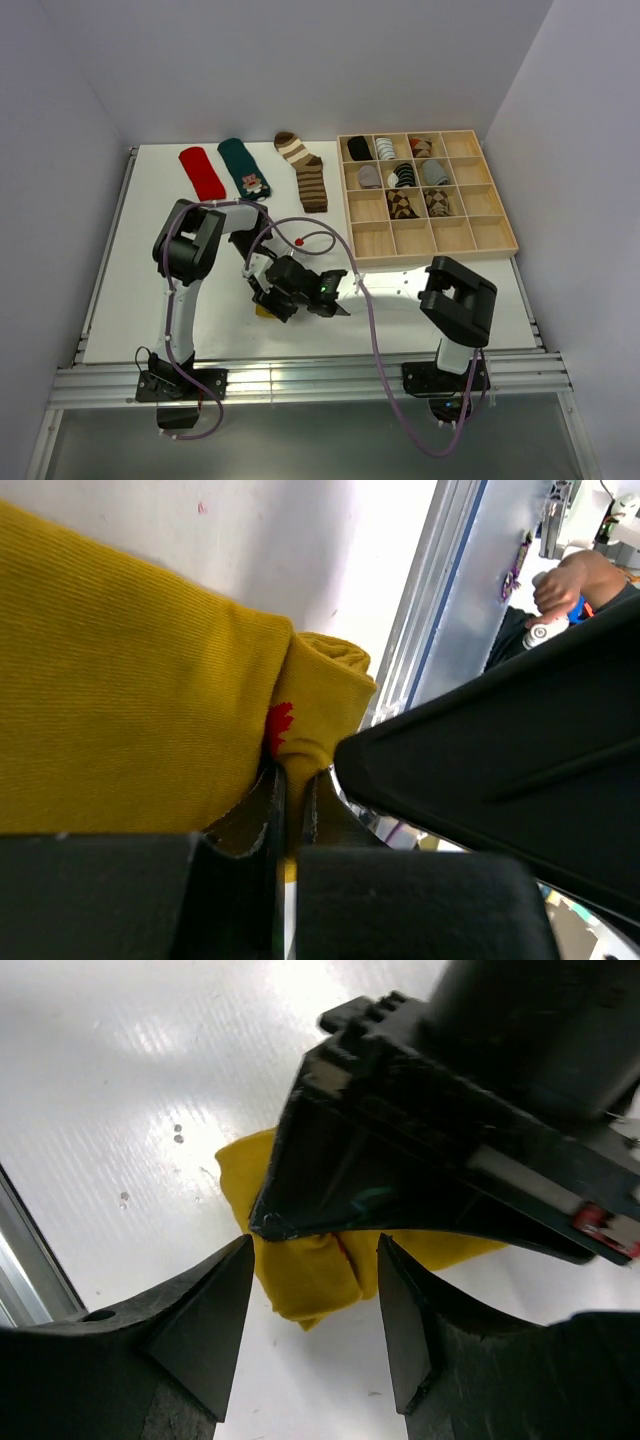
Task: Roll the socks
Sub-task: Roll the sock at the center of the board.
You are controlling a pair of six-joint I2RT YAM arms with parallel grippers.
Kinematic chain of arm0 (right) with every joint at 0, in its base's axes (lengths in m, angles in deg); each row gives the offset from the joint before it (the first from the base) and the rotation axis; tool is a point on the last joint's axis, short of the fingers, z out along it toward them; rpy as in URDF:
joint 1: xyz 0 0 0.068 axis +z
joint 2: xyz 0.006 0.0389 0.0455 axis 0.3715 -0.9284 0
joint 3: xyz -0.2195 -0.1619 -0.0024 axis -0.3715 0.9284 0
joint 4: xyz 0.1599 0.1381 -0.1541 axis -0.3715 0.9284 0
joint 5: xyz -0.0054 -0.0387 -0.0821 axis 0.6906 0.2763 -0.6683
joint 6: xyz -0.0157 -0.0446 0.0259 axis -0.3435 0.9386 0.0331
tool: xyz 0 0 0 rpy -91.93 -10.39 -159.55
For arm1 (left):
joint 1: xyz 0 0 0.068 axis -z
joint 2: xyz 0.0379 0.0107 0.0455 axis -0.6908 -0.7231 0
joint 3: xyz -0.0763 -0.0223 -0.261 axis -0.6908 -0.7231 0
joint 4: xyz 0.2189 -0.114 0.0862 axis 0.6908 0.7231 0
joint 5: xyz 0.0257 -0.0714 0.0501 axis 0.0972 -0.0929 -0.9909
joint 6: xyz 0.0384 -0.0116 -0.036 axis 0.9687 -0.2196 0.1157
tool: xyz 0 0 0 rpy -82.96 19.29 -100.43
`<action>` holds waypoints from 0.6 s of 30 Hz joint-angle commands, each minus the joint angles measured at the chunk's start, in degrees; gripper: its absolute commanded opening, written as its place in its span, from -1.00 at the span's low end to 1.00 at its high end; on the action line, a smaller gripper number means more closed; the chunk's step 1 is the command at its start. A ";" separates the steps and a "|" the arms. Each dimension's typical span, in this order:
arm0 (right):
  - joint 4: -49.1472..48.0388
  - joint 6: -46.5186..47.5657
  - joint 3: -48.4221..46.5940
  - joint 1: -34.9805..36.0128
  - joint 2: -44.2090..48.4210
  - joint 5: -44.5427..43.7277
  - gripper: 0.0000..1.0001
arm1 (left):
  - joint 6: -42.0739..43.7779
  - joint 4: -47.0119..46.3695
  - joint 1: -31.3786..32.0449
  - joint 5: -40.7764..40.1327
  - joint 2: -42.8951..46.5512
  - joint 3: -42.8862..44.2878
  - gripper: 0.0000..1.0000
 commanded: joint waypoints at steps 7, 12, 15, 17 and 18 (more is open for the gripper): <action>3.23 2.23 -2.36 2.07 -2.05 -1.94 0.18 | 4.11 -6.04 0.27 -9.42 -2.77 0.58 -0.99; 2.62 2.23 -2.27 2.25 -4.06 -1.50 0.16 | 3.94 -5.87 0.27 -9.07 -3.21 1.29 -0.99; 2.70 2.41 -2.98 3.03 -4.60 -2.20 0.15 | 4.11 -5.78 0.19 -8.90 -3.47 1.73 -0.99; 2.88 2.32 -3.24 3.48 -4.60 -2.63 0.15 | 3.85 -6.04 0.19 -8.98 -3.74 1.82 -0.99; 3.05 2.41 -3.50 3.83 -4.68 -2.64 0.15 | 3.67 -6.04 0.19 -8.81 -3.91 1.90 -0.99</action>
